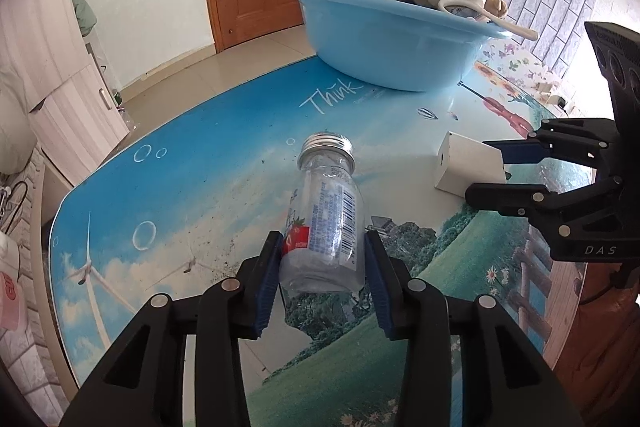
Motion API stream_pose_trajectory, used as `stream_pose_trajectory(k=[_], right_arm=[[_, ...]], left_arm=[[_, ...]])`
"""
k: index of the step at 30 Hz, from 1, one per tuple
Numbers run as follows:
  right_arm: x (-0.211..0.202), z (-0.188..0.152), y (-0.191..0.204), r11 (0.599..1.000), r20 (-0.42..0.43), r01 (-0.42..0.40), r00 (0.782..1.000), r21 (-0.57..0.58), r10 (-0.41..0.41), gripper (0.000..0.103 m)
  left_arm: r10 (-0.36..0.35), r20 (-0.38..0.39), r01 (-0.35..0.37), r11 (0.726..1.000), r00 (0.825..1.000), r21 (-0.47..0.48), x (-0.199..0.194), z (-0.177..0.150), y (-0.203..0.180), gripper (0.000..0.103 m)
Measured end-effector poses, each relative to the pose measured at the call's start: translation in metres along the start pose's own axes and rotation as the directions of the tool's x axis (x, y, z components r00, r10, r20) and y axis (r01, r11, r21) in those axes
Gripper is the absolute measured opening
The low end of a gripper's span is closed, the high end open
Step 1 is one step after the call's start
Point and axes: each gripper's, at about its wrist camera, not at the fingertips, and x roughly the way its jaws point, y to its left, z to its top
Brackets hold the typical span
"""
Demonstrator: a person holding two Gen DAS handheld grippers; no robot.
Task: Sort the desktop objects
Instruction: 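Grasp the clear bottle with left gripper while right grasps the white charger, then lift the clear bottle and charger and carry both over the basin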
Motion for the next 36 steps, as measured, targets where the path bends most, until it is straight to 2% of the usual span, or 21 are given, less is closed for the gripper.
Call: stream_pose_trajectory(k=[6, 12, 18, 24, 31, 36], right_arm=[[-0.006, -0.003, -0.002, 1.000, 0.022, -0.016, 1.000, -0.002, 0.016, 0.041], [-0.031, 0.002, 0.003, 0.999, 0.110, -0.044, 0.993, -0.029, 0.047, 0.041], [-0.067, 0.016, 0.007, 0.995, 0.225, -0.083, 0.970, -0.056, 0.093, 0.041], [-0.095, 0.035, -0.001, 0.992, 0.315, -0.111, 0.941, -0.062, 0.125, 0.041], [-0.103, 0.063, -0.040, 0.999, 0.372, -0.053, 0.927, 0.010, 0.045, 0.041], [-0.095, 0.079, -0.074, 0.997, 0.363, -0.015, 0.932, 0.072, -0.012, 0.041]], left_arm=[[-0.009, 0.031, 0.011, 0.998, 0.999, -0.058, -0.013, -0.001, 0.001, 0.038], [0.023, 0.090, -0.014, 0.995, 0.996, -0.097, -0.044, 0.007, 0.002, 0.038], [0.065, 0.169, -0.048, 0.993, 0.983, -0.104, -0.083, 0.027, 0.000, 0.038], [0.075, 0.227, -0.060, 0.996, 0.971, -0.073, -0.106, 0.060, -0.008, 0.038], [0.034, 0.238, -0.034, 0.999, 0.971, -0.003, -0.086, 0.120, -0.028, 0.038], [-0.012, 0.215, 0.003, 0.999, 0.977, 0.046, -0.049, 0.164, -0.046, 0.038]])
